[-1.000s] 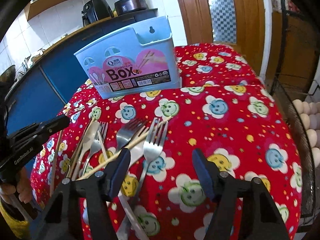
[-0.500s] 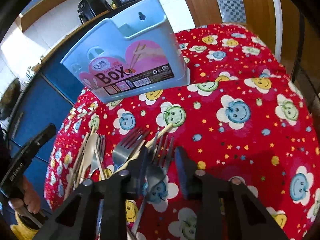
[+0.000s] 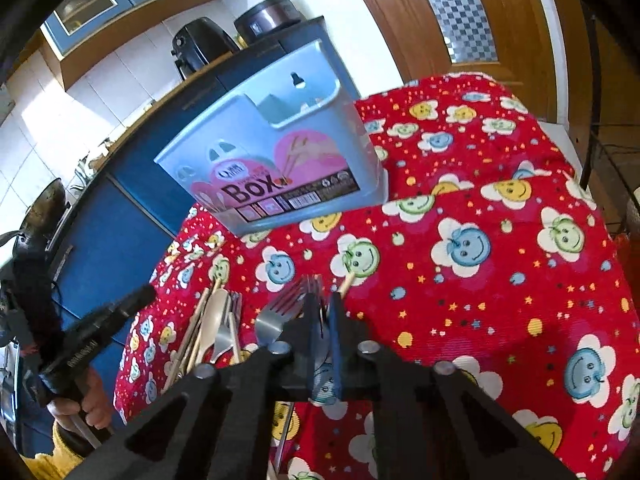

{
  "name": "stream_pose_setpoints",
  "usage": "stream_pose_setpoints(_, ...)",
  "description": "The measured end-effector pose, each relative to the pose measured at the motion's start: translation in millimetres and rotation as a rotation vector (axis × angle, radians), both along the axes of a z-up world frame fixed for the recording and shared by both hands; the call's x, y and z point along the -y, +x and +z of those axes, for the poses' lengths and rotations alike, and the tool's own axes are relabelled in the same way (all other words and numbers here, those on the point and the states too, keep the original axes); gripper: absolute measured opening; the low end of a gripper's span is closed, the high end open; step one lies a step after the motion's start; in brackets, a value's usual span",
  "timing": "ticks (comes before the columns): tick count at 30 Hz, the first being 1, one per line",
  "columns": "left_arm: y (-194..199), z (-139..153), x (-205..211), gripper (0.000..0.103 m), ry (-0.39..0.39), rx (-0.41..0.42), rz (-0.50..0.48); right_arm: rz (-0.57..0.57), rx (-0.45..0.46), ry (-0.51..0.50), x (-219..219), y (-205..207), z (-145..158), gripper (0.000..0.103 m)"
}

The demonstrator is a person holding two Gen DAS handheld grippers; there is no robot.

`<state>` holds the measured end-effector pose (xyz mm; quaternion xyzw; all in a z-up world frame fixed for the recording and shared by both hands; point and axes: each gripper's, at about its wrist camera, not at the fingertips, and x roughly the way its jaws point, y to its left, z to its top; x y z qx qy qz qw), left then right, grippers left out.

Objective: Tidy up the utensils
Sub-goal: 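Lift the chopstick with the left tool while the right tool carries the fork to the blue holder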

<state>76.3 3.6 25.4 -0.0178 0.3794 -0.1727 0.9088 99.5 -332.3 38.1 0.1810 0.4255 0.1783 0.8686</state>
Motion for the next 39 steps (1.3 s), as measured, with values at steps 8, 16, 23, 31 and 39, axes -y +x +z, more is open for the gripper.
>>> stream_pose_setpoints(8, 3, -33, 8, 0.008, 0.056, -0.149, -0.034, -0.012, 0.049, -0.024, -2, -5, 11, 0.005)
stream_pose_setpoints(16, 11, -41, 17, 0.029, 0.154, -0.167, -0.010, -0.006, 0.089, -0.029, -3, -9, 23, 0.005)
stream_pose_setpoints(23, 28, -42, 9, 0.029, 0.141, -0.183, 0.028, -0.008, 0.108, -0.034, -4, -11, 30, 0.005)
stream_pose_setpoints(31, 47, -43, 21, 0.016, 0.173, -0.194, 0.009, -0.019, 0.162, -0.079, -7, -15, 46, 0.005)
stream_pose_setpoints(39, 40, -25, 23, 0.004, 0.104, -0.165, -0.011, -0.040, 0.245, -0.125, -8, -23, 71, 0.005)
